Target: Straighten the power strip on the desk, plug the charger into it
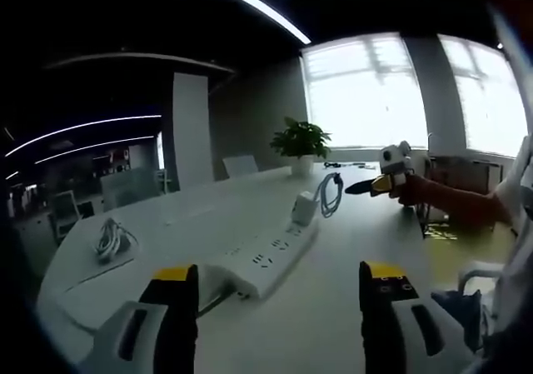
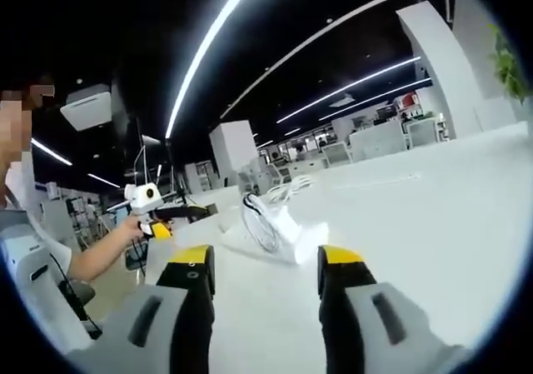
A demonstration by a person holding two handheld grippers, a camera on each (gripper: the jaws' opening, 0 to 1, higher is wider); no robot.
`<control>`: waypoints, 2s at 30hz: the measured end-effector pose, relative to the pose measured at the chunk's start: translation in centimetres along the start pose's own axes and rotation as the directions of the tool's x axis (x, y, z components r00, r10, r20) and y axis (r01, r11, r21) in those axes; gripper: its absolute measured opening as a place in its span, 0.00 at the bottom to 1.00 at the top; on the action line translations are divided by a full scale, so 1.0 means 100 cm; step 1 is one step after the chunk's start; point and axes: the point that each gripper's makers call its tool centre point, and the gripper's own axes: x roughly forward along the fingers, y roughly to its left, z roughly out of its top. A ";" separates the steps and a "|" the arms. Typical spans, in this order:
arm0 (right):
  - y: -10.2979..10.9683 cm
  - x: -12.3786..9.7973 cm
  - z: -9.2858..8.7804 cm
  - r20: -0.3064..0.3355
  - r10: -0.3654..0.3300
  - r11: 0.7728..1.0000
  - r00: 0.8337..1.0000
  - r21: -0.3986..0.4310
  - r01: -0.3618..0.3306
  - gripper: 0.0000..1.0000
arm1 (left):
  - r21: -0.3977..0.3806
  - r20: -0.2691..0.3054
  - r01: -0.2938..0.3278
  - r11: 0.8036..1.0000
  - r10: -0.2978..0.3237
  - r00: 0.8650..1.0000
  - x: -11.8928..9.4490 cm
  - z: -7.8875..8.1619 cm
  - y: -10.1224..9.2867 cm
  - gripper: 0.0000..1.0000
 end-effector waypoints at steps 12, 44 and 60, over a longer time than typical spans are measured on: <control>-0.002 0.000 -0.003 -0.006 -0.004 1.000 1.000 -0.002 0.004 0.48 | -0.005 0.007 -0.005 1.000 0.005 1.000 0.000 -0.002 0.002 0.80; -0.004 0.002 -0.006 -0.010 -0.011 1.000 1.000 -0.017 0.011 0.48 | -0.004 0.020 -0.018 1.000 0.019 1.000 -0.003 0.000 0.007 0.80; -0.002 0.003 -0.007 -0.015 -0.013 1.000 1.000 -0.025 0.013 0.48 | -0.009 0.027 -0.024 1.000 0.024 0.999 -0.005 -0.001 0.009 0.80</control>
